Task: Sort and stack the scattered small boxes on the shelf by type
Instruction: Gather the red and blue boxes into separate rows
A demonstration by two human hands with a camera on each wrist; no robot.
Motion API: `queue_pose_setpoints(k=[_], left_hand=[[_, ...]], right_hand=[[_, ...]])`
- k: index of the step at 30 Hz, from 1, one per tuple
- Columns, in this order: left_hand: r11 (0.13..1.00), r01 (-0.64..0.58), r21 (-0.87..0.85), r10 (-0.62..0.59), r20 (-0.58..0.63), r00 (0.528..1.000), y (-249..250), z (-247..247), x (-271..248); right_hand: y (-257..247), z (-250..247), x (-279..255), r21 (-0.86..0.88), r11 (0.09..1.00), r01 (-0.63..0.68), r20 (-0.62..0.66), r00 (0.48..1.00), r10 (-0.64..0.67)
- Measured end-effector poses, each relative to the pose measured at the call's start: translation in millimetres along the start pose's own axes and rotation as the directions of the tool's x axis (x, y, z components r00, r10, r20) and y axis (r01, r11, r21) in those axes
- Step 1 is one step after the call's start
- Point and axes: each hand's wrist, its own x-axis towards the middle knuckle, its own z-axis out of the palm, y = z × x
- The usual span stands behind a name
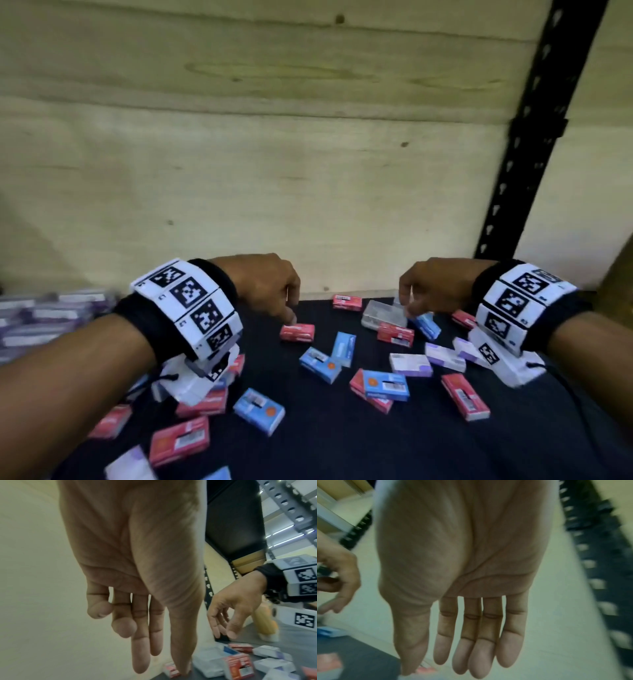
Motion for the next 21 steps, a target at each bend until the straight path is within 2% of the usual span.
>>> queue_pose_setpoints(k=[5, 10, 15, 21], left_hand=[[0.982, 0.186, -0.044, -0.186, 0.0, 0.982, -70.5, 9.8, -45.5], [0.947, 0.318, -0.036, -0.318, 0.005, 0.948, -125.4, 25.6, -87.6], [0.918, 0.389, -0.073, -0.387, 0.042, 0.921, -157.1, 39.4, -110.9], [0.911, 0.399, -0.106, -0.395, 0.059, 0.917, -164.7, 47.9, -115.9]], right_hand=[[-76.9, -14.2, 24.1, -0.005, 0.981, 0.195, 0.021, 0.981, -0.194], [-147.3, -21.1, 51.6, -0.004, 0.941, 0.337, 0.011, 0.941, -0.337], [-202.6, -24.6, 67.8, -0.025, 0.901, 0.432, 0.034, 0.901, -0.431], [-248.4, -27.1, 83.0, -0.073, 0.861, 0.504, 0.07, 0.863, -0.5]])
